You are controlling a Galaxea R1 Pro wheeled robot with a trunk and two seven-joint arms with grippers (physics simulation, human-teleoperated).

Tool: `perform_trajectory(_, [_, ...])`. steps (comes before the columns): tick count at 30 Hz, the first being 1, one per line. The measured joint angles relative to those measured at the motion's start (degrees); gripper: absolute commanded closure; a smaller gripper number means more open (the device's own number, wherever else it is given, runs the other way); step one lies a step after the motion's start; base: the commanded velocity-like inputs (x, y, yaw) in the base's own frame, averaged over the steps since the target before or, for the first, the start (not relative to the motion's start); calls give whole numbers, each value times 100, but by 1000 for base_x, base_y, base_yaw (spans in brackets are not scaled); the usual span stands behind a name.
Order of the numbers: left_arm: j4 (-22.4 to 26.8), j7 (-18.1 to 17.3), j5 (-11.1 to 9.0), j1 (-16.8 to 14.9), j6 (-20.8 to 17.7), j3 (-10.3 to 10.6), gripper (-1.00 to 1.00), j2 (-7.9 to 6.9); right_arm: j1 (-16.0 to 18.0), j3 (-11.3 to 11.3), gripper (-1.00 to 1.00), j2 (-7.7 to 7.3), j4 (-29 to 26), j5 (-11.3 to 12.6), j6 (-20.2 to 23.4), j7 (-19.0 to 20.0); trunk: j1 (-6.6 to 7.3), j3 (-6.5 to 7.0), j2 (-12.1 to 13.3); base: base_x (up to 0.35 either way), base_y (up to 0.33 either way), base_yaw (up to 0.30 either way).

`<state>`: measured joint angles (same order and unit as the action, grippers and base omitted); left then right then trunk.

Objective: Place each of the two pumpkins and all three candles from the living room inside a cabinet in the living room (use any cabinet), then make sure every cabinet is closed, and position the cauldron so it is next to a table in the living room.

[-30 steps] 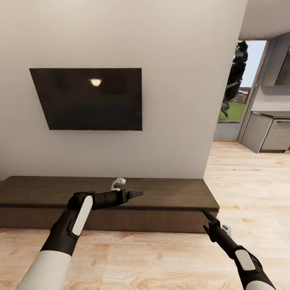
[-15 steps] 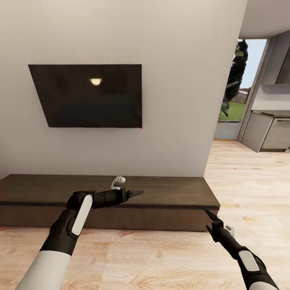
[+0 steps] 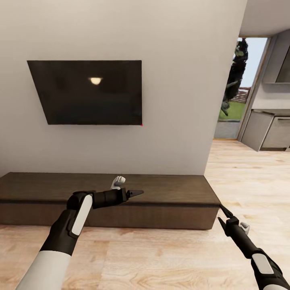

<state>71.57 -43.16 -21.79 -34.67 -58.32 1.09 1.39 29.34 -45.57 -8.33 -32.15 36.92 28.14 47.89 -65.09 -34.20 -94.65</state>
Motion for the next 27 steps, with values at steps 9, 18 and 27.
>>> perform_trajectory(9, [1,-19,-11,0,-2,-1,-100,0,-3,-87,-100,-37,48,76,-25,191,-198,-162,-361,0,0,0])
perform_trajectory(18, [5,-20,-74,0,-6,-1,-100,0,-4,-95,-100,-12,55,89,-48,202,-395,-323,-722,0,0,0])
perform_trajectory(27, [16,-20,-118,0,-8,1,-100,-4,-4,-96,-100,-8,56,90,-54,200,-593,-485,-1083,0,0,0])
